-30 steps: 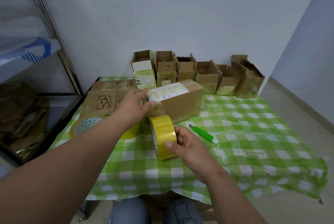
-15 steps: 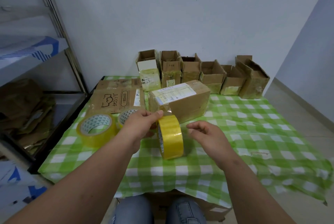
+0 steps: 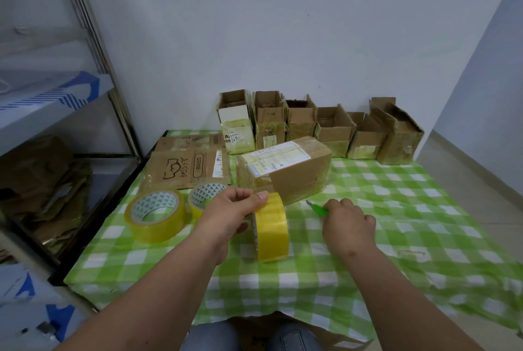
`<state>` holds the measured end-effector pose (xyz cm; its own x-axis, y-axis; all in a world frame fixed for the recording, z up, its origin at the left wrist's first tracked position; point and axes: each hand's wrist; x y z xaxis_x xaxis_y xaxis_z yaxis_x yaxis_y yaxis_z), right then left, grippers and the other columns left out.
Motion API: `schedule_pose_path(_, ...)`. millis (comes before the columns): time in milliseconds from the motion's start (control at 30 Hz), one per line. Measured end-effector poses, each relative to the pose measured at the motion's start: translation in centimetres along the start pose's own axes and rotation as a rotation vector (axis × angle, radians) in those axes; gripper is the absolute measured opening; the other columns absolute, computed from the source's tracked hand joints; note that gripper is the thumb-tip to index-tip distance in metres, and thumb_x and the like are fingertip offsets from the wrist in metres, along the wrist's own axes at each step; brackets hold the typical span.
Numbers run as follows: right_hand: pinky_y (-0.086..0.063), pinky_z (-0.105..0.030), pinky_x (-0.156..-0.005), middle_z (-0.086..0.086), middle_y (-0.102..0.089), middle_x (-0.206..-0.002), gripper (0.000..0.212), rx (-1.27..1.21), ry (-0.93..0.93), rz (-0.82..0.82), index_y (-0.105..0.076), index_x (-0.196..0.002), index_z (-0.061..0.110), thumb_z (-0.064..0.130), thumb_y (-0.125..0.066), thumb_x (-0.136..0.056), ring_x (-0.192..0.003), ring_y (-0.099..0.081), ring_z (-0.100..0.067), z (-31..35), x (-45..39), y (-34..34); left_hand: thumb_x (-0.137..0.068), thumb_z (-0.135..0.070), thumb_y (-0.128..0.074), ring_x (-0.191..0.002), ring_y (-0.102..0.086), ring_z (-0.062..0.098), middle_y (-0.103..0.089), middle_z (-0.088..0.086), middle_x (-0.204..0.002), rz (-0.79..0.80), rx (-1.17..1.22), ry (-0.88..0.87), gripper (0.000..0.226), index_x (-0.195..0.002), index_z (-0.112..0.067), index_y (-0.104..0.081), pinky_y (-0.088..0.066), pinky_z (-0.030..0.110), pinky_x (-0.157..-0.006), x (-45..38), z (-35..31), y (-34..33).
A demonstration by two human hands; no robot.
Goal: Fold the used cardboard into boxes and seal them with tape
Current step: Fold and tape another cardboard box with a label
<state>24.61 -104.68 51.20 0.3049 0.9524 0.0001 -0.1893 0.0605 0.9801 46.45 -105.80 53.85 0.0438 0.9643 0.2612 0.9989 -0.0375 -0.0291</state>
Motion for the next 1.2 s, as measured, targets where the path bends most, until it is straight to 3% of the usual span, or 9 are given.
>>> schedule_pose_path(167, -0.038, -0.040, -0.093, 0.002, -0.061, -0.115, 0.026, -0.350, 0.058, -0.090, -0.054, -0.126, 0.027, 0.028, -0.040, -0.104, -0.109, -0.056, -0.025, 1.1, 0.3, 3.3, -0.049, -0.049, -0.089, -0.106, -0.066, 0.021, -0.070, -0.001, -0.113, 0.040, -0.002, -0.015, 0.072, -0.113, -0.027, -0.065, -0.050, 0.047, -0.096, 0.5, 0.5, -0.1)
schedule_pose_path(300, -0.049, -0.036, -0.089, 0.004, -0.061, -0.115, 0.030, -0.495, 0.286, 0.006, -0.061, -0.129, 0.028, 0.027, -0.049, -0.102, -0.100, -0.058, -0.017, 3.1, 1.3, 6.0, -0.053, -0.045, -0.087, -0.105, -0.066, 0.020, -0.069, -0.001, -0.115, 0.025, 0.034, -0.009, 0.070, -0.116, -0.025, -0.064, -0.051, 0.044, -0.093, 0.6, 0.6, -0.4)
schedule_pose_path(400, -0.051, -0.033, -0.085, 0.006, -0.065, -0.107, 0.031, -0.430, 0.375, 0.071, -0.063, -0.129, 0.029, 0.029, -0.051, -0.101, -0.097, -0.062, -0.016, 4.6, 1.6, 7.4, -0.060, -0.040, -0.089, -0.103, -0.067, 0.020, -0.069, -0.001, -0.113, 0.020, 0.042, -0.015, 0.063, -0.115, -0.024, -0.063, -0.050, 0.042, -0.091, 0.8, 0.6, -0.7)
schedule_pose_path(567, -0.048, -0.030, -0.091, 0.005, -0.067, -0.123, 0.030, -0.281, 0.441, 0.120, -0.067, -0.125, 0.028, 0.033, -0.051, -0.100, -0.111, -0.060, -0.016, 6.2, 1.0, 8.2, -0.055, -0.044, -0.085, -0.102, -0.067, 0.019, -0.069, -0.002, -0.113, 0.023, 0.049, -0.020, 0.067, -0.114, -0.025, -0.061, -0.052, 0.043, -0.092, 1.1, 0.6, -0.7)
schedule_pose_path(900, -0.054, -0.036, -0.087, 0.002, -0.073, -0.101, 0.023, -0.193, 0.421, 0.203, -0.074, -0.103, 0.026, 0.031, -0.051, -0.099, -0.094, -0.064, -0.018, 7.5, -0.4, 8.6, -0.065, -0.039, -0.087, -0.099, -0.069, 0.017, -0.069, -0.002, -0.114, 0.031, 0.048, -0.021, 0.059, -0.116, -0.024, -0.061, -0.054, 0.039, -0.086, 1.1, 0.6, -0.8)
schedule_pose_path(1067, -0.048, -0.028, -0.072, 0.002, -0.068, -0.089, 0.024, -0.125, 0.446, 0.206, -0.072, -0.106, 0.026, 0.033, -0.050, -0.100, -0.088, -0.062, -0.018, 8.3, -0.5, 9.0, -0.054, -0.047, -0.083, -0.100, -0.068, 0.017, -0.068, -0.003, -0.115, 0.022, 0.024, -0.023, 0.069, -0.116, -0.025, -0.060, -0.054, 0.041, -0.089, 1.0, 0.5, -0.9)
schedule_pose_path(1200, -0.049, -0.030, -0.073, 0.002, -0.068, -0.093, 0.024, -0.091, 0.448, 0.200, -0.072, -0.105, 0.027, 0.034, -0.050, -0.099, -0.090, -0.062, -0.019, 8.5, -0.6, 8.7, -0.058, -0.046, -0.084, -0.100, -0.067, 0.016, -0.068, -0.003, -0.116, 0.035, -0.002, -0.018, 0.065, -0.116, -0.026, -0.059, -0.053, 0.034, -0.080, 1.0, 0.3, -0.8)
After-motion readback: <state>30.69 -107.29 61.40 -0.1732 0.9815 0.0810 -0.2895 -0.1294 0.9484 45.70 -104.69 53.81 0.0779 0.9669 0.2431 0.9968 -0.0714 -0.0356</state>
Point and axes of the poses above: each hand's wrist, its own x-axis away from the middle knuckle, its own y-axis out of the back of the hand, z = x × y
